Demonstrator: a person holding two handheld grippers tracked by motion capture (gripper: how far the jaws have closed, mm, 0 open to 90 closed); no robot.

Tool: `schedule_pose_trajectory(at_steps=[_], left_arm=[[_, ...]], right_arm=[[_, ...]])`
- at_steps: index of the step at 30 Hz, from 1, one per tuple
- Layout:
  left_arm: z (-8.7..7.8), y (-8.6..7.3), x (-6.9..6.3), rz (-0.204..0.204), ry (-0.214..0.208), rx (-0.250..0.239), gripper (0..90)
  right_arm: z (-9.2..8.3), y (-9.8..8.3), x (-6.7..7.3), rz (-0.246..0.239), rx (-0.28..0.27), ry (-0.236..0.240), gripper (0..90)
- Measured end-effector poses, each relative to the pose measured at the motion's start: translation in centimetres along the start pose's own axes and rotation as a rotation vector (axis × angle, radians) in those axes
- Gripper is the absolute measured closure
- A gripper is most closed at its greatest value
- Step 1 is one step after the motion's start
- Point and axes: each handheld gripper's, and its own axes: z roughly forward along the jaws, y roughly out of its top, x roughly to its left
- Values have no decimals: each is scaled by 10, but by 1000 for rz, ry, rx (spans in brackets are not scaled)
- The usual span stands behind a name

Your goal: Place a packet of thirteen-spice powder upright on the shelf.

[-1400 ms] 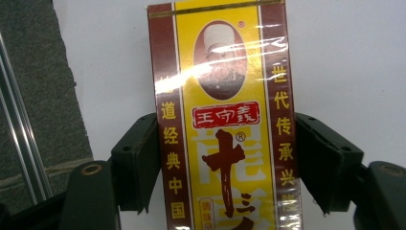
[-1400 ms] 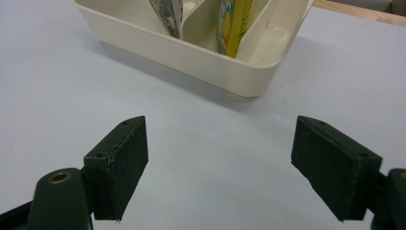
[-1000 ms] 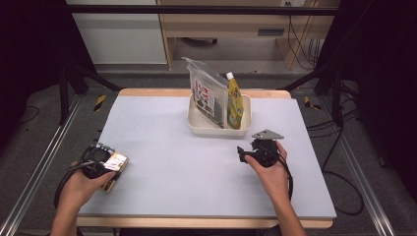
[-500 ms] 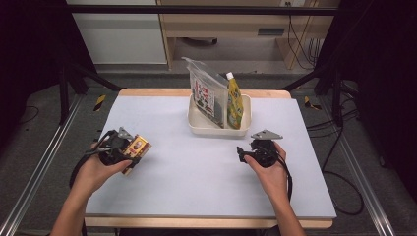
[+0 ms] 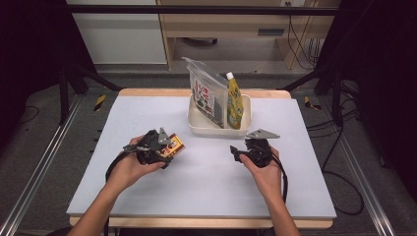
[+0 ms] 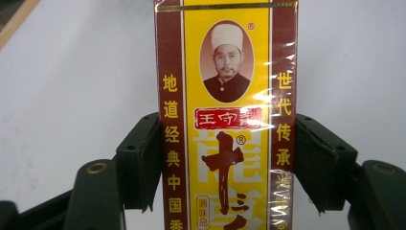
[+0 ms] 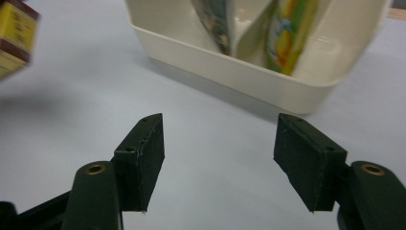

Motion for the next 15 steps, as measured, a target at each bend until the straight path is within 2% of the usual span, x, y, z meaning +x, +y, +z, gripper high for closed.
schedule_pose_trajectory(at_steps=[3, 5, 7, 10, 15], left_arm=[[0, 2, -8, 26, 12, -33, 323], [0, 4, -13, 38, 19, -54, 323], [-1, 5, -18, 66, 30, -63, 323], [0, 6, -23, 82, 38, -79, 323], [10, 7, -33, 125, 59, -99, 323]], right_arm=[[1, 4, 9, -11, -12, 35, 379], [2, 6, 16, 4, -22, 82, 385], [3, 7, 22, 6, -25, 118, 395], [2, 8, 30, -2, -27, 158, 405], [7, 10, 35, 29, -32, 252, 415]])
